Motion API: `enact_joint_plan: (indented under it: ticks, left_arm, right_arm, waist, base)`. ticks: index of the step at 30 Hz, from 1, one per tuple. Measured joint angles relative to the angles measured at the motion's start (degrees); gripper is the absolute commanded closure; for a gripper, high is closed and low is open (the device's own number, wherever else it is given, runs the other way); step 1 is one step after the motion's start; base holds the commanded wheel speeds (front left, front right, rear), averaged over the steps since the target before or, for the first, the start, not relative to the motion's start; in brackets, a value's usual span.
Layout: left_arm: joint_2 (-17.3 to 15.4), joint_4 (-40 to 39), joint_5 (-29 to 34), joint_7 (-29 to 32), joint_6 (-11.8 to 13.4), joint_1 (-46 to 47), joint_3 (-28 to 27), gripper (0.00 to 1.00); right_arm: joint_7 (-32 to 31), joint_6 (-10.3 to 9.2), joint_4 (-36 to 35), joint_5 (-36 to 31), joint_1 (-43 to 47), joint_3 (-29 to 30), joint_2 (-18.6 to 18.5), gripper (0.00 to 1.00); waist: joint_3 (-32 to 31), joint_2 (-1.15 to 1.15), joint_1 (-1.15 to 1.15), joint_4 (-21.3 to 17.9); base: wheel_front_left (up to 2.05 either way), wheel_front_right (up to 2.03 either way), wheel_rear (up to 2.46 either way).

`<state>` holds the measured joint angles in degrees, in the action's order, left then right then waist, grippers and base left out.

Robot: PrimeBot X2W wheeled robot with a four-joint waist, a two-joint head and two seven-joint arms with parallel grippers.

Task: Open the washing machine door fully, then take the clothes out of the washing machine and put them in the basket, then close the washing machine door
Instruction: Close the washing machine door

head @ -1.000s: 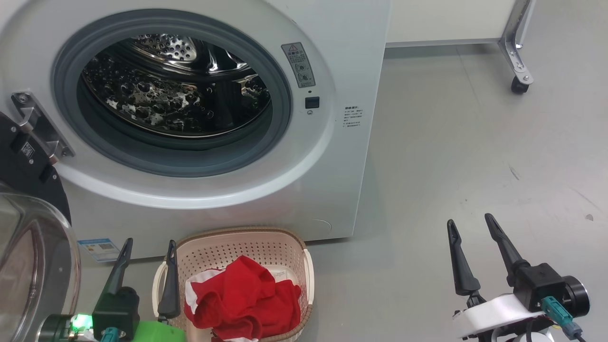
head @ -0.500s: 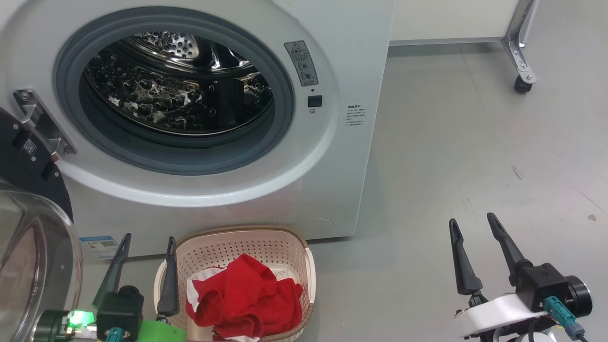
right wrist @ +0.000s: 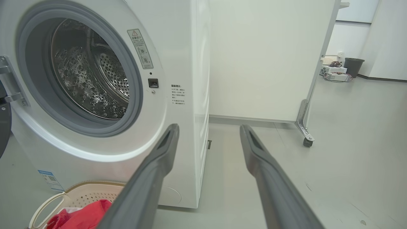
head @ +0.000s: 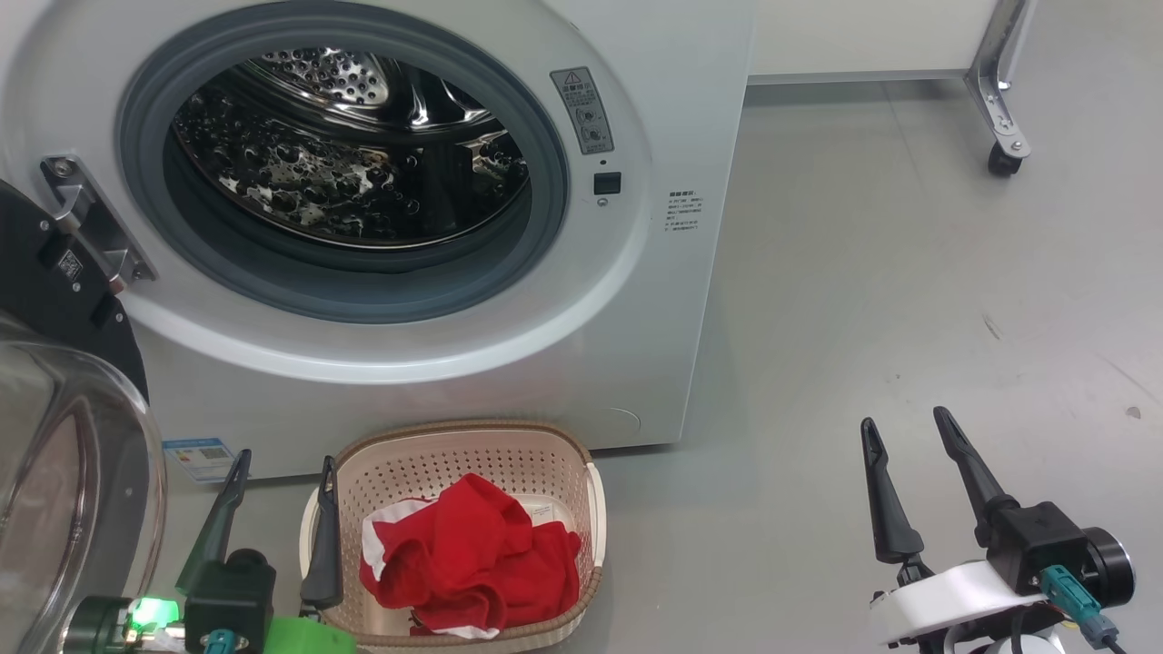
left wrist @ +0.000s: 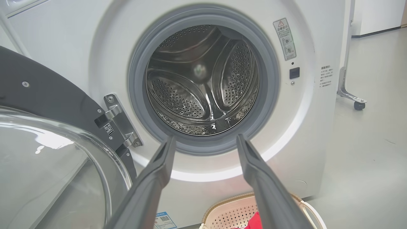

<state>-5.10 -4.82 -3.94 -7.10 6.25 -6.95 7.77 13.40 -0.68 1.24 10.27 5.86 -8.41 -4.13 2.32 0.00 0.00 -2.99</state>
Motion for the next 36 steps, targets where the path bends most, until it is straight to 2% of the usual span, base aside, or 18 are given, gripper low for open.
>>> enact_joint_plan:
  ticks: [22,36]
  left_arm:
    - [0.2,-1.6,-0.1,1.0,0.0,-0.3,1.4,0.00]
    - [0.2,-2.1,-0.1,1.1,0.0,-0.4,1.3,0.00]
  right_arm:
    - [-0.1,0.00,-0.1,0.0,0.0,-0.1,-0.2,0.00]
    - [-0.1,-0.08,-0.2,0.1,0.0,-0.1,-0.2,0.00]
  waist:
    - [0.1,0.00,0.00,0.2]
    - [-0.1,0.00,0.00,0.2]
  base:
    - [-1.04,1.04,0.00]
    - [-0.55,0.55,0.00]
